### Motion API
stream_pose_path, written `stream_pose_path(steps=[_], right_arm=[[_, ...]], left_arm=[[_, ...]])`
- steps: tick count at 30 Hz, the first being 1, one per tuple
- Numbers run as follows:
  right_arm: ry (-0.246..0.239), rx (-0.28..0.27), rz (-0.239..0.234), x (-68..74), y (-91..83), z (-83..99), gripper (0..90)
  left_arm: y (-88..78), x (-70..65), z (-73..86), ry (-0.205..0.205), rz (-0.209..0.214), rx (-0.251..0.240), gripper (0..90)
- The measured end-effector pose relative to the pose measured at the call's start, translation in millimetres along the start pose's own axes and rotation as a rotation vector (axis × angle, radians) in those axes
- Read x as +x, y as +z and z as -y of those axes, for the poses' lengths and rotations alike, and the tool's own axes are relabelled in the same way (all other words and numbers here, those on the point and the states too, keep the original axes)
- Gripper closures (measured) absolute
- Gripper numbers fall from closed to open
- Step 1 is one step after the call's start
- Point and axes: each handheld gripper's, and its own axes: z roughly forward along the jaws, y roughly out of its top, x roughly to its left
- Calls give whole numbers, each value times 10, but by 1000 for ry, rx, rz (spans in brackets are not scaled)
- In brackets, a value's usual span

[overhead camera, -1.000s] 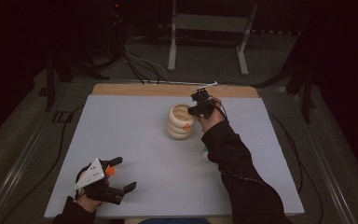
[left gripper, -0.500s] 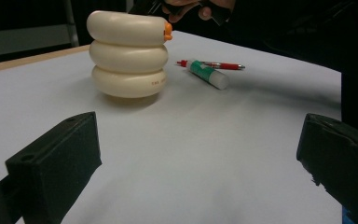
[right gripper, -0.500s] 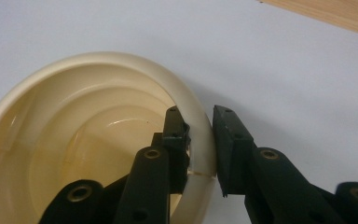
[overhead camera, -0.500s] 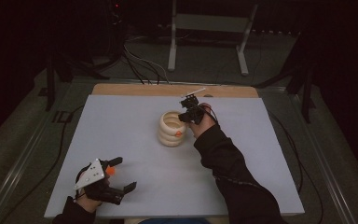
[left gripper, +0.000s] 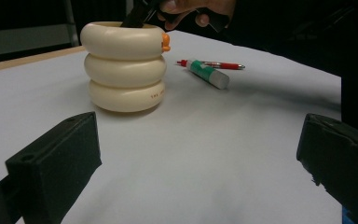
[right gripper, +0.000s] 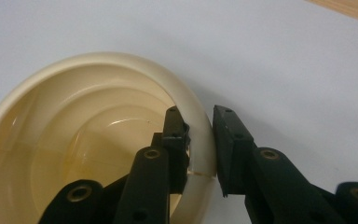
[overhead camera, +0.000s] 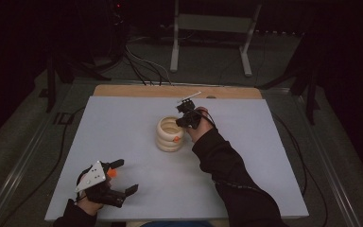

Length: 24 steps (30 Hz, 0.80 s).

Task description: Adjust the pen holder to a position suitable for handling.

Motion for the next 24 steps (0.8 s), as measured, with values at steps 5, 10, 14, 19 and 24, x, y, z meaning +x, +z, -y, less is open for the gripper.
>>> stream_pose_path(steps=[5,10,14,19,24], right_arm=[[-7,-6,2,28,-1,5,749],[-15,-5,2,41,-4,7,747],[-14,-11,-7,44,-2,9,739],[-16,-22,-34,49,-21,10,700],[-16,-40,-48,35,-84,-6,643]], left_arm=[[3,-4,1,1,1,2,0],[4,-4,1,1,1,3,0],[1,-6,0,2,1,2,0],[1,-10,-1,3,1,1,0],[3,-10,-2,4,1,1,0]])
